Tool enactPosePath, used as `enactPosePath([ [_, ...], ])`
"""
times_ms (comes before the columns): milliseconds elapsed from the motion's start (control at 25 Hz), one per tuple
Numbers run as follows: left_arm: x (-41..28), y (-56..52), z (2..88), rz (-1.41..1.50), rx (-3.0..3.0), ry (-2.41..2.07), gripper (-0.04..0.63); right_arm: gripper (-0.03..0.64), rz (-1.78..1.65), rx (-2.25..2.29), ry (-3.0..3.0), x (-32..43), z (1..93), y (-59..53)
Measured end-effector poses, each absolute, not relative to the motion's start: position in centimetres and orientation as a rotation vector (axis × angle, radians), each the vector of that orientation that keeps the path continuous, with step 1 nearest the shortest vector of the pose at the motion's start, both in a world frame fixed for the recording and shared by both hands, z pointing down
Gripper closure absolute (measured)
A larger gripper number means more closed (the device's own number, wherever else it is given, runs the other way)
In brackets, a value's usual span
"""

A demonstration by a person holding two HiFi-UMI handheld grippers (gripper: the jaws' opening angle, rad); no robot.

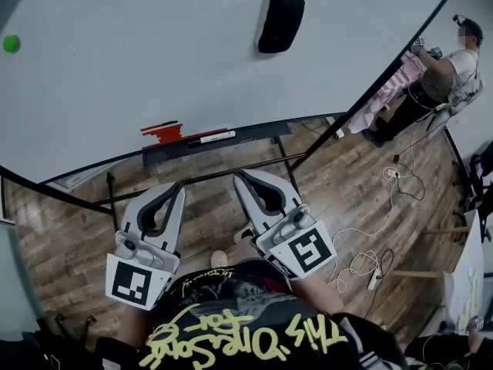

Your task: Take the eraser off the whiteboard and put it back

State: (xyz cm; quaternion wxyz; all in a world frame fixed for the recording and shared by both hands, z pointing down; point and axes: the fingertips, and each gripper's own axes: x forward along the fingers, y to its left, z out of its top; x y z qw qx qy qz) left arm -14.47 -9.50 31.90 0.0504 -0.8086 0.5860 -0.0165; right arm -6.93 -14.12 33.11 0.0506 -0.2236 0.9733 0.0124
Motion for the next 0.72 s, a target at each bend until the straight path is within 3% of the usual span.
enactPosePath([
  [720, -13.62, -9.41, 31.74, -0.037, -2.464, 1.771, 0.588, 0.607, 0.065, -0.695, 2.962, -6.19, 32.84, -13.76],
])
